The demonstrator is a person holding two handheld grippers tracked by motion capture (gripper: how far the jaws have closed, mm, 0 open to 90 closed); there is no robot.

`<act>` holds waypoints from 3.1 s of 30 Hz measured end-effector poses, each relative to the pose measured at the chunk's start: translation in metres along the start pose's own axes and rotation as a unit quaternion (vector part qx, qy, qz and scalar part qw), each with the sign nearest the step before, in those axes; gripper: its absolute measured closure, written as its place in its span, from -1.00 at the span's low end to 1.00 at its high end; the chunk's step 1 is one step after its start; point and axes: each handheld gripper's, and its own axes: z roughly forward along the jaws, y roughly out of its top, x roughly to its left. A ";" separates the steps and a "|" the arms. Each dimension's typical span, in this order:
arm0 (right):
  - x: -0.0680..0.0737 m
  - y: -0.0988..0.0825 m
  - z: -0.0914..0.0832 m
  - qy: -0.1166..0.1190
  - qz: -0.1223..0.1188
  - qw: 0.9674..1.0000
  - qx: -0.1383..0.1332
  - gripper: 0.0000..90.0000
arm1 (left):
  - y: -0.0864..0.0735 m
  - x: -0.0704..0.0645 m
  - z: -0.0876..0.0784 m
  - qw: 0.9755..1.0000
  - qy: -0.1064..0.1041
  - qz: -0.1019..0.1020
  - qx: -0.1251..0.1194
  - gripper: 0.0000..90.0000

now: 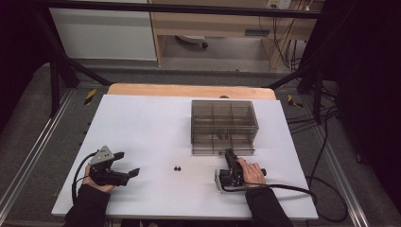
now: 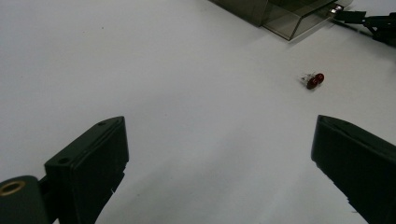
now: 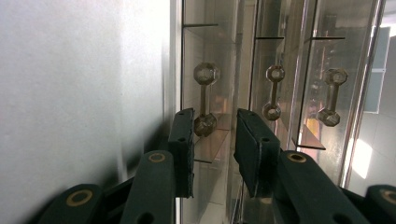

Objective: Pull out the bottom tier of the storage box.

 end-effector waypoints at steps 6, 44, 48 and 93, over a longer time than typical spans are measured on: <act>0.000 0.000 -0.002 0.002 -0.002 1.000 -0.002 0.53 | 0.000 0.000 0.000 1.000 0.000 0.000 0.000 -0.92; 0.003 0.000 -0.017 0.010 0.000 1.000 -0.011 0.53 | 0.000 0.000 0.000 1.000 0.000 0.001 0.000 -0.92; 0.003 0.000 -0.018 0.011 0.001 1.000 -0.011 0.53 | 0.000 0.000 0.000 1.000 0.000 0.001 0.000 -0.92; -0.035 -0.005 -0.020 0.130 0.248 0.958 -0.051 -0.65 | 0.000 0.000 0.000 1.000 0.000 0.001 0.002 -0.92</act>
